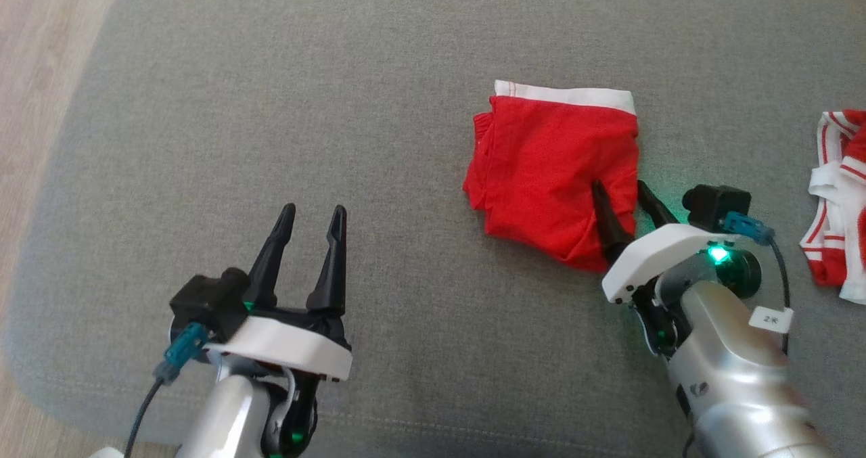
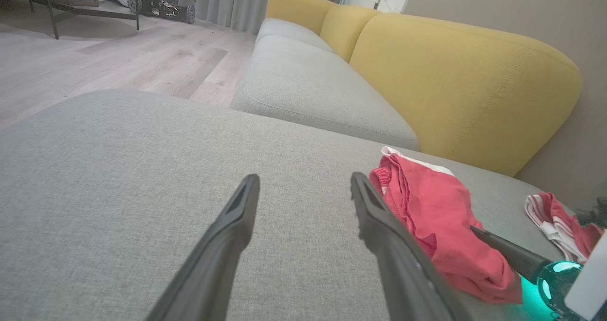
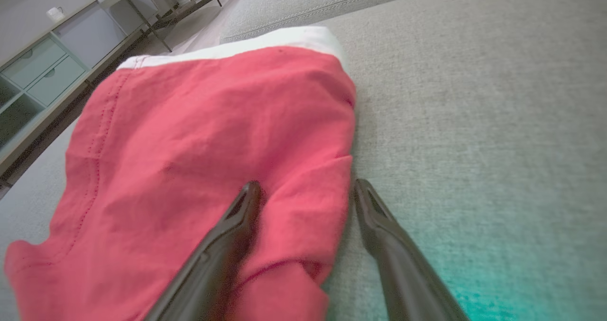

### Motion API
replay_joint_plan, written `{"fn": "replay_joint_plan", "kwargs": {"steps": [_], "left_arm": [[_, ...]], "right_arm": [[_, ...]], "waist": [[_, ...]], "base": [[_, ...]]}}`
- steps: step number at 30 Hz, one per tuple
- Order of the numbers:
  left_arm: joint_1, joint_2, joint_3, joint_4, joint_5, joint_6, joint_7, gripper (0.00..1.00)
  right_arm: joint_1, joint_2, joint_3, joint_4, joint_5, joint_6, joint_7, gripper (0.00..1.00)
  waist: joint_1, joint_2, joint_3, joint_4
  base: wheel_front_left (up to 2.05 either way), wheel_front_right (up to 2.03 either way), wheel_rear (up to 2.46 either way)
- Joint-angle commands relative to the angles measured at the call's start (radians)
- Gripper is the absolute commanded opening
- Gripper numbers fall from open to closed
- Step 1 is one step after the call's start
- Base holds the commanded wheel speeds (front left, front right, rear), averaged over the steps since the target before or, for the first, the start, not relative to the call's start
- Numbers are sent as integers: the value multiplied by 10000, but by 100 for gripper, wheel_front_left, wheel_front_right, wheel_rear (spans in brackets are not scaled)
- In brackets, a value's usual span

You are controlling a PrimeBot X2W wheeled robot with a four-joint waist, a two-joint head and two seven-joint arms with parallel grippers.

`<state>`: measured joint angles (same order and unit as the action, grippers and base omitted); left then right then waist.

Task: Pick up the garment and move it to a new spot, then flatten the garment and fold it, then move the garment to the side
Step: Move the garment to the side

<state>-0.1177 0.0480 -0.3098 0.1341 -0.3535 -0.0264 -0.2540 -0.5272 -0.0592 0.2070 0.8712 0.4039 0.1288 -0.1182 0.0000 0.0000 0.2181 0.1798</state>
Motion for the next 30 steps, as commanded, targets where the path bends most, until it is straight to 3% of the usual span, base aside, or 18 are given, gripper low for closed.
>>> {"fn": "replay_joint_plan", "kwargs": {"steps": [1, 2, 3, 10, 15, 23, 30], "left_arm": [[-442, 22, 277, -283, 106, 43, -78, 100], [-448, 22, 265, -289, 98, 53, -78, 100], [-455, 22, 253, -295, 90, 63, -78, 100], [-481, 22, 259, -379, 43, 152, -78, 100], [-415, 22, 389, -471, 47, 149, -78, 100], [-489, 22, 369, -500, 29, 103, -78, 100], [-508, 22, 532, -484, -150, 24, -78, 100]], "right_arm": [[-380, 88, 320, -23, 56, 19, -121, 100], [-457, 88, 383, 162, 34, 19, -122, 42], [-541, 88, 436, 348, -66, 19, -157, 3], [-1087, 63, 638, 1136, -1410, 19, -883, 0], [-1390, -458, 760, 996, -3106, 19, -1259, 0], [-1249, -1837, 1293, 53, -4605, 19, -1272, 0], [-1308, -3507, 2248, -1307, -4157, 19, -526, 0]], "waist": [[0, 0, 9, 16], [0, 0, 11, 22], [0, 0, 12, 24], [0, 0, 11, -135], [0, 0, 13, -560], [0, 0, -27, -1320], [0, 0, 158, -2155]], "base": [[0, 0, 0], [0, 0, 0], [0, 0, 0], [0, 0, 0], [0, 0, 0], [0, 0, 0], [0, 0, 0]]}}
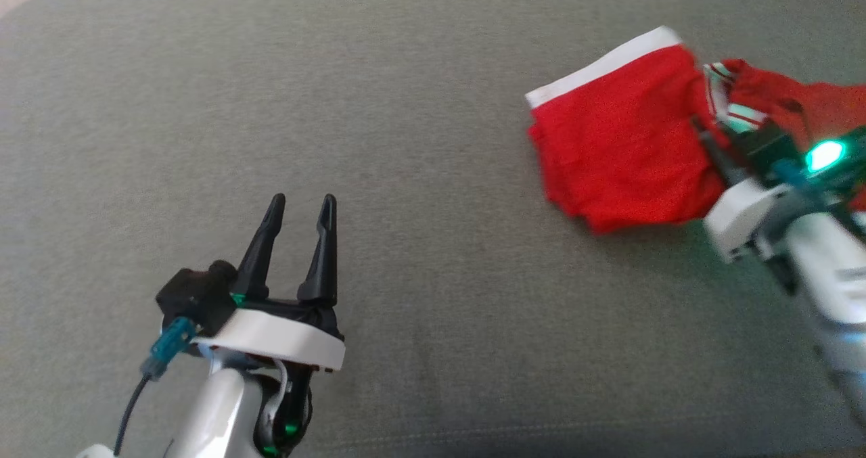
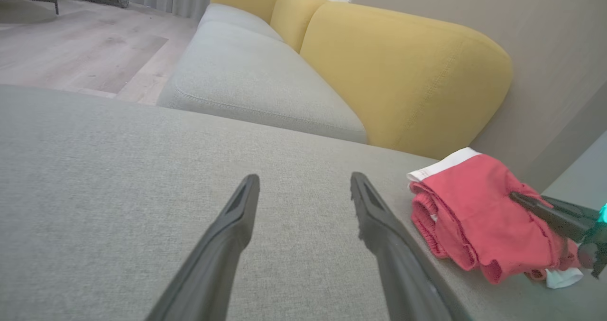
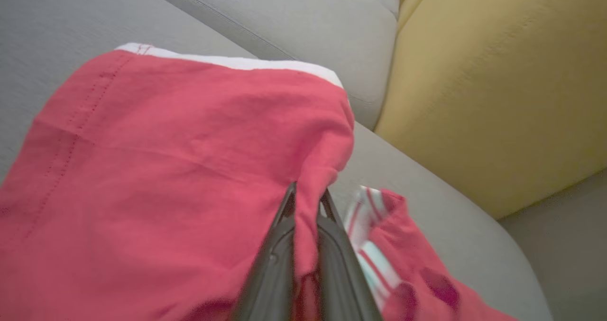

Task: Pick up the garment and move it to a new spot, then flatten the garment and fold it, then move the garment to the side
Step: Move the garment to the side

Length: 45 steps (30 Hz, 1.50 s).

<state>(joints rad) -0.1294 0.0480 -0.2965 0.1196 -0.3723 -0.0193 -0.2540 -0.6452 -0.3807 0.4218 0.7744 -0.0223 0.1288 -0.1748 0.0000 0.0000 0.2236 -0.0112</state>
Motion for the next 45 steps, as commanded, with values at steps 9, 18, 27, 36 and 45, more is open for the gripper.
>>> {"fn": "replay_joint_plan", "kwargs": {"steps": [9, 18, 27, 36, 45], "left_arm": [[-596, 22, 415, -292, 325, -246, -78, 100], [-771, 22, 397, -292, 454, -353, -78, 100], [-827, 22, 454, -232, 493, -440, -78, 100], [-977, 22, 513, -213, 583, -494, -78, 100], [-1099, 22, 570, -101, 610, -537, -78, 100]], "right_arm": [[-17, -2537, 343, -2027, 1210, 19, 1618, 0], [412, -3548, -433, -2218, 1788, 19, 2756, 0], [980, -3403, -1908, -2248, 1315, 19, 3667, 0], [1537, -2639, -3258, -2879, 1056, 19, 4163, 100], [1760, -2059, -4443, -3554, 385, 19, 4429, 100]], "waist": [[0, 0, 423, -982], [0, 0, 757, -1092], [0, 0, 978, -950], [0, 0, 1238, -871], [0, 0, 1245, -785]], "base": [[0, 0, 0], [0, 0, 0], [0, 0, 0], [0, 0, 0], [0, 0, 0]]}}
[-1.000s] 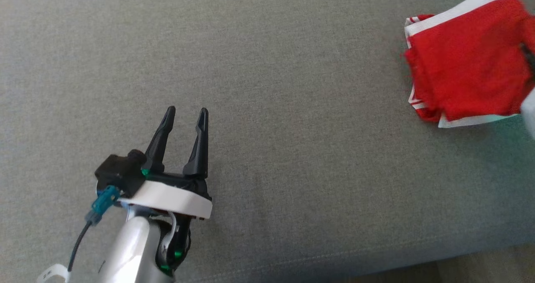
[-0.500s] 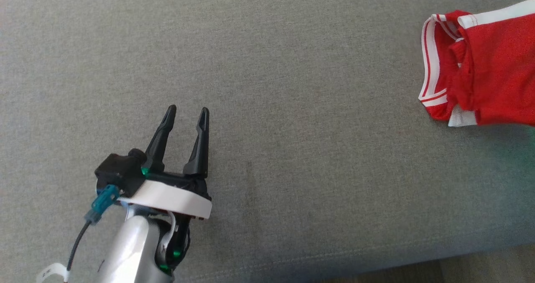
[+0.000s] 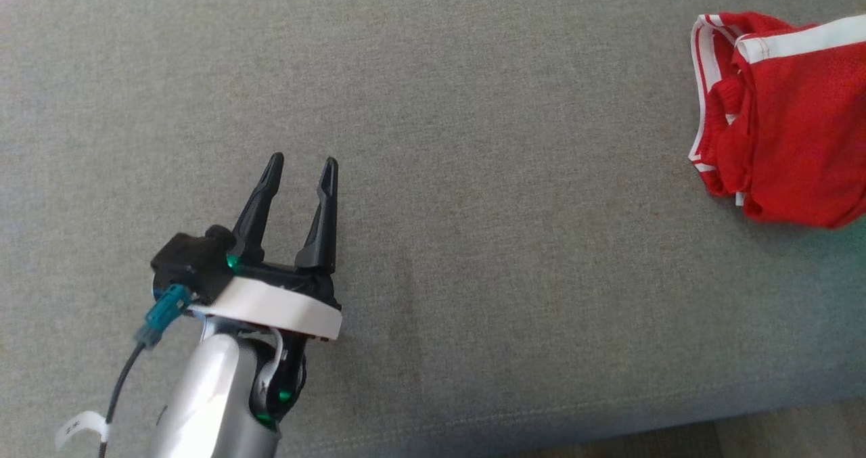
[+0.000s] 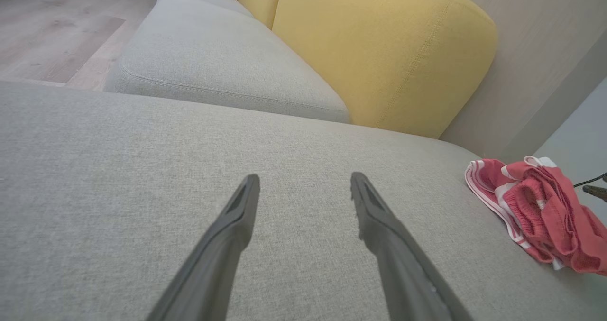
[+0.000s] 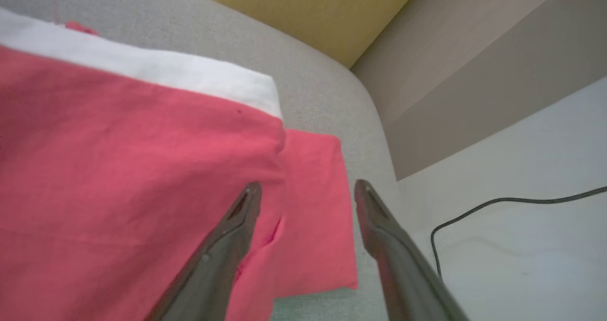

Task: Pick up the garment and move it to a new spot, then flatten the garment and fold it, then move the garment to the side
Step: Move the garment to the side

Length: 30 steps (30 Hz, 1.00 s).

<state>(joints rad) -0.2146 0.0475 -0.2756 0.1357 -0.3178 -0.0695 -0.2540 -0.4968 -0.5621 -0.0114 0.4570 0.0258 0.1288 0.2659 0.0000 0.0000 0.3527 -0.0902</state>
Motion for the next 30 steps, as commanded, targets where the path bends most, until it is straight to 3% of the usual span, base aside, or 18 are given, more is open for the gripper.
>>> {"fn": "replay_joint_plan", "kwargs": {"steps": [1, 9, 16, 26, 30], "left_arm": [[-238, 28, 368, -242, 56, -29, -78, 100], [-114, 28, 375, -204, -41, 67, -78, 100], [38, 28, 366, -278, -175, 190, -78, 100], [471, 28, 673, -718, -285, 496, -78, 100], [771, 28, 860, -880, -359, 607, -78, 100]], "right_arm": [[280, -183, -231, -457, -184, 19, 40, 100], [385, 355, -833, -1231, -926, 19, 169, 100], [452, 830, -687, -1964, -764, 19, -13, 100], [1050, 2545, -209, -3245, 656, 19, -1475, 100], [1759, 3479, -256, -3597, 670, 19, -2489, 100]], "waist": [[0, 0, -91, 7], [0, 0, -592, -11], [0, 0, -1060, 31], [0, 0, -2066, 388], [0, 0, -2503, 611]], "base": [[0, 0, 0], [0, 0, 0], [0, 0, 0], [0, 0, 0], [0, 0, 0]]}}
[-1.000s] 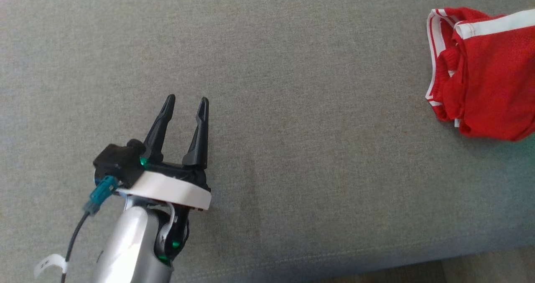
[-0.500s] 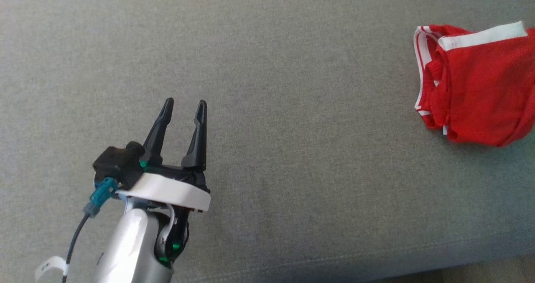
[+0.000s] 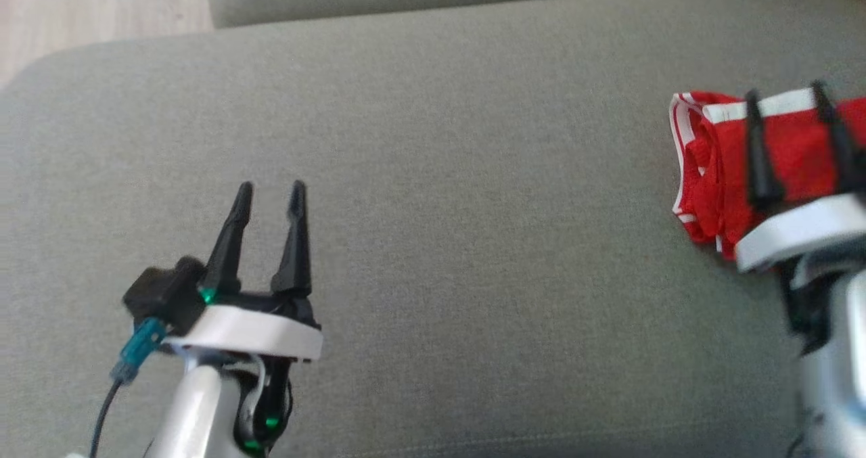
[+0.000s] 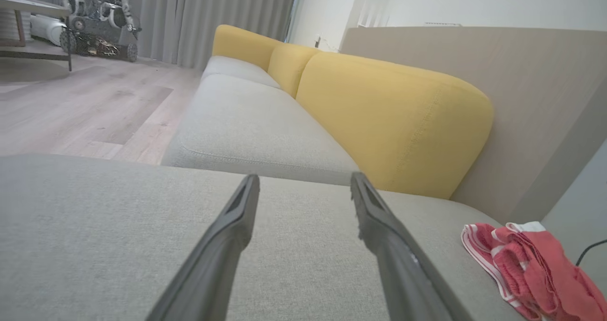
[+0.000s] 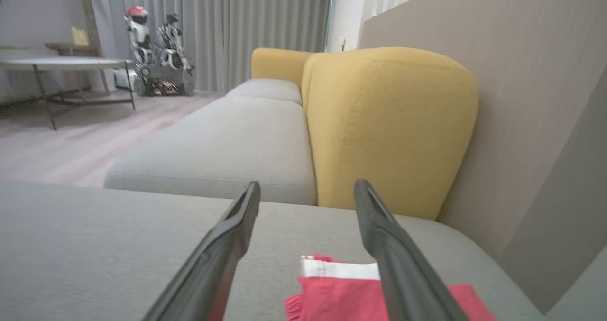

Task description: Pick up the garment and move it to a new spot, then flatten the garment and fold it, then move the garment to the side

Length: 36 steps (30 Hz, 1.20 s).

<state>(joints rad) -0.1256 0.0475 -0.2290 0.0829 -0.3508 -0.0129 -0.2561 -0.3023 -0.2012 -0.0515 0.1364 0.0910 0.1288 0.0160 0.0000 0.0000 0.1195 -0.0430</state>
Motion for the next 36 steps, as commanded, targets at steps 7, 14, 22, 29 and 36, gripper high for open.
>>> {"fn": "replay_joint_plan", "kwargs": {"steps": [7, 14, 22, 29, 36], "left_arm": [[593, 28, 595, -424, -86, 172, -57, 100], [1080, 28, 626, -664, 579, -230, -57, 100], [1396, 28, 697, -729, 667, 86, -57, 100], [1477, 28, 690, -836, 702, 267, -57, 100], [1501, 27, 865, -908, 521, 252, -57, 100]], "right_arm": [[1157, 1231, 392, -367, 1, 19, -1534, 100], [2236, 1500, 452, -93, -56, 19, -2473, 100], [2551, 1508, 602, 160, 78, 19, -2728, 100], [2562, 1509, 752, 263, -15, 19, -2764, 100], [2530, 1509, 837, 270, 27, 19, -2774, 100]], "waist": [[0, 0, -746, 362], [0, 0, -985, 431], [0, 0, -1068, 426], [0, 0, -1046, 418], [0, 0, -1036, 369]], "base": [[0, 0, 0], [0, 0, 0], [0, 0, 0], [0, 0, 0], [0, 0, 0]]}}
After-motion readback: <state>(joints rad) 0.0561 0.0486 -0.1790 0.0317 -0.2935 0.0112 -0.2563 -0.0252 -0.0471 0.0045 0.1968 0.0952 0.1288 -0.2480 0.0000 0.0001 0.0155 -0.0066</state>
